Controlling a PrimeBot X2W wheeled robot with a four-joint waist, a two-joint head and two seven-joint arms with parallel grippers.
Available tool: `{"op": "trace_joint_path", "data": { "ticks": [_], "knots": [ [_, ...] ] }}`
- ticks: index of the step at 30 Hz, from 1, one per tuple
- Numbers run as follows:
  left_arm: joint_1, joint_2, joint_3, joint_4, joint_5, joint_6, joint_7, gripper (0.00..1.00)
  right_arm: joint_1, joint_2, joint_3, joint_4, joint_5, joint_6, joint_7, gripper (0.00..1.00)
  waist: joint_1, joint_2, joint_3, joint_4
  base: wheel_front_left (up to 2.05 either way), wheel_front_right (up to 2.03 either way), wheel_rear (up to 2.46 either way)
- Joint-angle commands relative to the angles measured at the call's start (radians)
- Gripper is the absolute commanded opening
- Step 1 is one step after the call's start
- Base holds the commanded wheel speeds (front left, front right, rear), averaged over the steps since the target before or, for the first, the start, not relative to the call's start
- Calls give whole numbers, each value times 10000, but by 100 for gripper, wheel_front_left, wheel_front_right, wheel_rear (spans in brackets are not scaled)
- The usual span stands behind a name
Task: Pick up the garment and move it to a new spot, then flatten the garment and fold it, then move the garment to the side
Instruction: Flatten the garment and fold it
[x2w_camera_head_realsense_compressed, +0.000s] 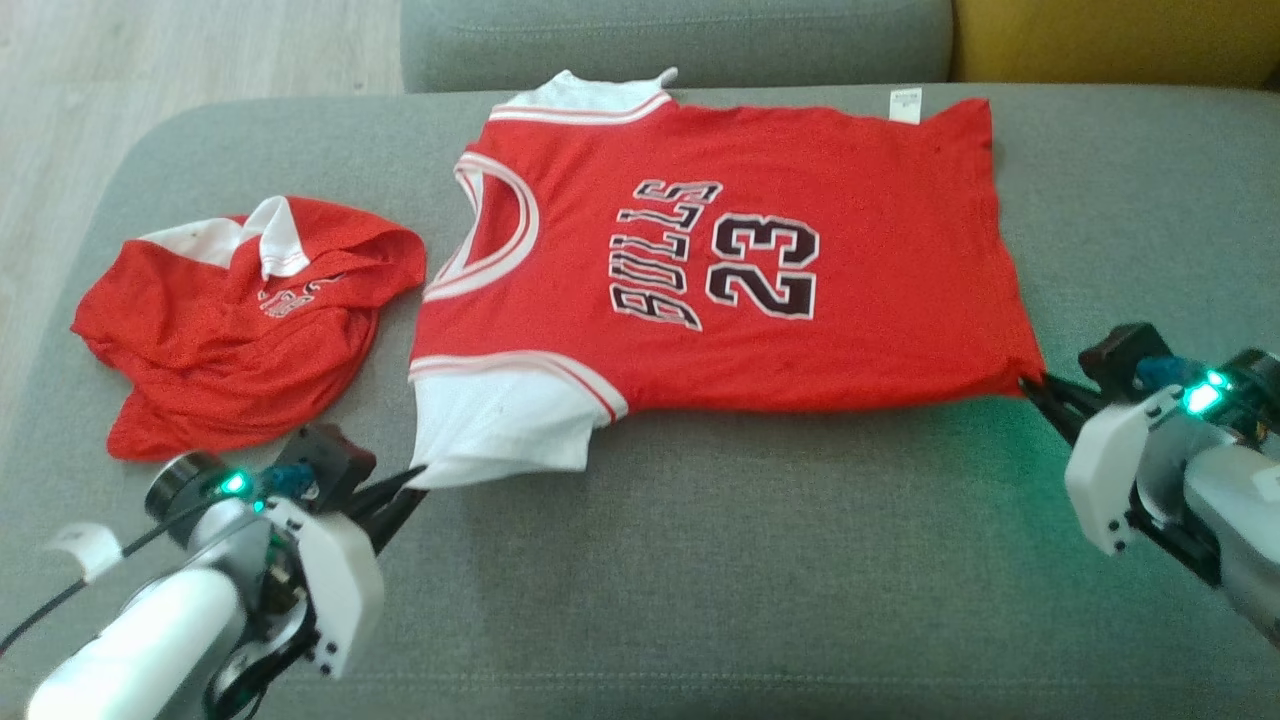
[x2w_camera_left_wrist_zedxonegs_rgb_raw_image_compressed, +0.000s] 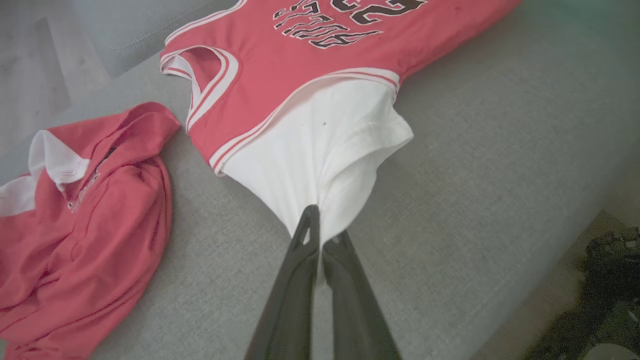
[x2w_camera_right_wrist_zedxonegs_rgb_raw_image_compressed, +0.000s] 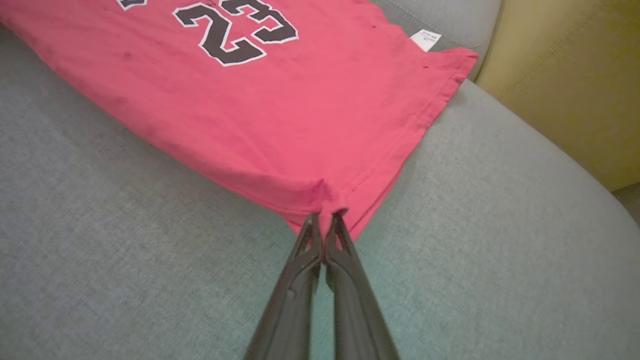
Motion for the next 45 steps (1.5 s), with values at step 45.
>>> {"op": "trace_joint_path", "data": {
  "ticks": [45],
  "knots": [
    [-1193,2480,519,-2761,-2122,642,1465,0,-256,-2258,396,-3703,2424,73,2472,0,1,-1,518,-797,0,0,0]
  ]
}}
